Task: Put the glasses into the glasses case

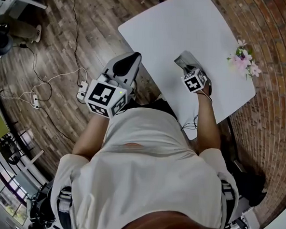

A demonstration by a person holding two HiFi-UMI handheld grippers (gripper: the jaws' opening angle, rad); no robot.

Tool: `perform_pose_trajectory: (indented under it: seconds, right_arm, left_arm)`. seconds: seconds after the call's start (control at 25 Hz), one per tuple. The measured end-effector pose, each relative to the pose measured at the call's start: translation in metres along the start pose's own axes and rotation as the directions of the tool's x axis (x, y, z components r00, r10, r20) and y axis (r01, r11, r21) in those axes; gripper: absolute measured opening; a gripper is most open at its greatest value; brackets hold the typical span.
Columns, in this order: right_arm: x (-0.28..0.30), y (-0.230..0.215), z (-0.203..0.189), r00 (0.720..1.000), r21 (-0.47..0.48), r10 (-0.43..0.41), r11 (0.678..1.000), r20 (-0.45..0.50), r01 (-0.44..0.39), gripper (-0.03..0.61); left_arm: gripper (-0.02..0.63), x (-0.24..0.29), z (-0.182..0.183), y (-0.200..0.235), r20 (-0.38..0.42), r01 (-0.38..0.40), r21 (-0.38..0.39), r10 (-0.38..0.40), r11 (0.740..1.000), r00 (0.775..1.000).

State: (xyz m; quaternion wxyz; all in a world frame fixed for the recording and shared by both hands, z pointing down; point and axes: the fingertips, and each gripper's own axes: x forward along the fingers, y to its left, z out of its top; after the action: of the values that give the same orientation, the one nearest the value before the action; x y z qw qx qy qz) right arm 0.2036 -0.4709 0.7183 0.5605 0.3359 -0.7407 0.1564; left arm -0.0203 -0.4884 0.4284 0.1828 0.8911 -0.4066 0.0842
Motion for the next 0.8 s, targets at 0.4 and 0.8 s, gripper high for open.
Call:
perform_pose_trajectory:
  seconds: [0.4,0.8]
  right_arm:
    - [-0.116,-0.037,0.049,0.945,0.273,-0.147,0.96,0.292,0.064,0.095]
    - [-0.314,-0.069,0.068,0.631,0.585,-0.467,0.811,0.62,0.026,0.051]
  left_arm:
    - [0.018,0.009,0.027,-0.004,0.043,0.094,0.044,-0.096,0.995,0.994]
    - [0.018,0.032,0.08,-0.042,0.121,0.248,0.146,-0.266,0.958,0.956]
